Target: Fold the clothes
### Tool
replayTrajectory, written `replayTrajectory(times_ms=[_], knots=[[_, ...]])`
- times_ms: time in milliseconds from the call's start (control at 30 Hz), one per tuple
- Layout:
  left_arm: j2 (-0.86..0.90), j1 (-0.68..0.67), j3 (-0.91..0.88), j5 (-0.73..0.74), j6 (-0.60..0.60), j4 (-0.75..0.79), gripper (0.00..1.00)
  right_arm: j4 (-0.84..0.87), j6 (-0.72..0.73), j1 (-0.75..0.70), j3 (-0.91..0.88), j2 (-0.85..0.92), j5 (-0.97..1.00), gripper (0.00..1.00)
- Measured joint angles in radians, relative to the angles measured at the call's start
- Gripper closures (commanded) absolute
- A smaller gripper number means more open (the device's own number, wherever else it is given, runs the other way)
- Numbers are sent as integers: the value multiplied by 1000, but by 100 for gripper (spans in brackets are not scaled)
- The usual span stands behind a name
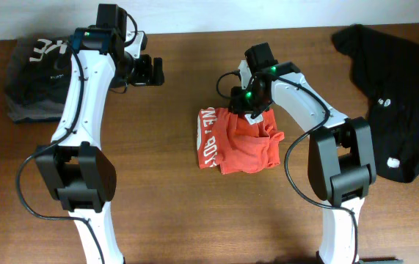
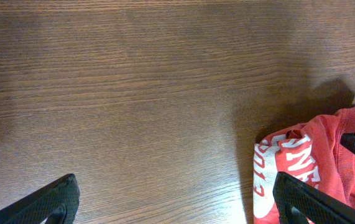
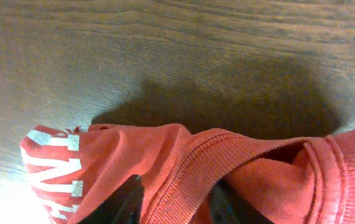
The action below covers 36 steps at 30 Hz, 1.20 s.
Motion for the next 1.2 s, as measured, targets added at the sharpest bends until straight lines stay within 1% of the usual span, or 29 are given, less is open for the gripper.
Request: replayTrajectory(times_ms=[133,200,300,433,533,733,867,900,967,1033,1200], knots=[[0,0,0,0,0,-1,1,-2,6,0,0,6,-4,79],[0,0,0,0,0,-1,1,-3,9,0,0,10,-5,83],[0,0,0,0,0,-2,1,-3,7,0,0,13,-6,96],[0,0,0,0,0,-2,1,-3,7,-3,0,13,-3,96],[0,0,0,0,0,-2,1,-47,2,-18,12,13,-3,96],[0,0,0,0,0,-2,1,-266,-83,-118,143,12,-3,96],[0,0,0,0,0,-2,1,-336,-167,-184,209,3,-2,96],[0,0,0,0,0,-2,1,-341,-186,-198,212,0,-2,93],[0,0,0,0,0,-2,1,-348,-207,-219,212,-2,-1,47],[0,0,0,0,0,-2,1,-353,-223,-227,212,-2,2,37],[0,0,0,0,0,-2,1,-451,-246,-244,221,-2,0,37]])
